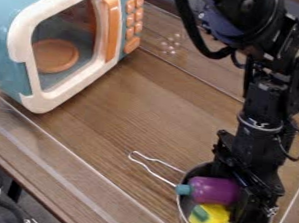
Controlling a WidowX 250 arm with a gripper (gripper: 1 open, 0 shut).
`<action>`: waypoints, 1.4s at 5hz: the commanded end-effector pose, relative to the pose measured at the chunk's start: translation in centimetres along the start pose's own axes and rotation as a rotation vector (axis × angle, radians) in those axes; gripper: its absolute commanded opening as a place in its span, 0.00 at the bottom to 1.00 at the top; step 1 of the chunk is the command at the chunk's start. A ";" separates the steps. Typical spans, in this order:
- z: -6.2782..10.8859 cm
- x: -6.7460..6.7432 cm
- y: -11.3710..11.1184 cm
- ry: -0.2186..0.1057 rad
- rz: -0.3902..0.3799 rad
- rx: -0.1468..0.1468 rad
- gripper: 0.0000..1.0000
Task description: Remove the eggplant from inside the silver pot and put it on the table
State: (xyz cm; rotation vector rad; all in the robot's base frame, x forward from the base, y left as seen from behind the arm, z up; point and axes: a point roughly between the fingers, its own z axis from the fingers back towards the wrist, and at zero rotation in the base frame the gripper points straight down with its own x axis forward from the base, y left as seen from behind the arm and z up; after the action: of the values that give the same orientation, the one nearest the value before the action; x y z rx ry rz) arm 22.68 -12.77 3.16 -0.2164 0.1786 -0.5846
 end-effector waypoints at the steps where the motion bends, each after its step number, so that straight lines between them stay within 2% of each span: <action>1: 2.1 0.6 -0.8 -0.029 0.002 0.005 0.00; 3: 3.9 0.5 -1.5 -0.028 0.039 0.010 0.00; 5: 5.2 0.8 -1.9 -0.040 0.059 0.034 0.00; 6: 5.6 1.0 -2.1 -0.046 0.070 0.047 1.00; 7: 4.6 0.7 -1.9 -0.041 0.057 0.063 1.00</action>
State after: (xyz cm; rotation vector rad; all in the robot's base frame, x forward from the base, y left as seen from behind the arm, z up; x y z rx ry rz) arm 23.10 -13.72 6.57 -0.1573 0.1847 -0.5123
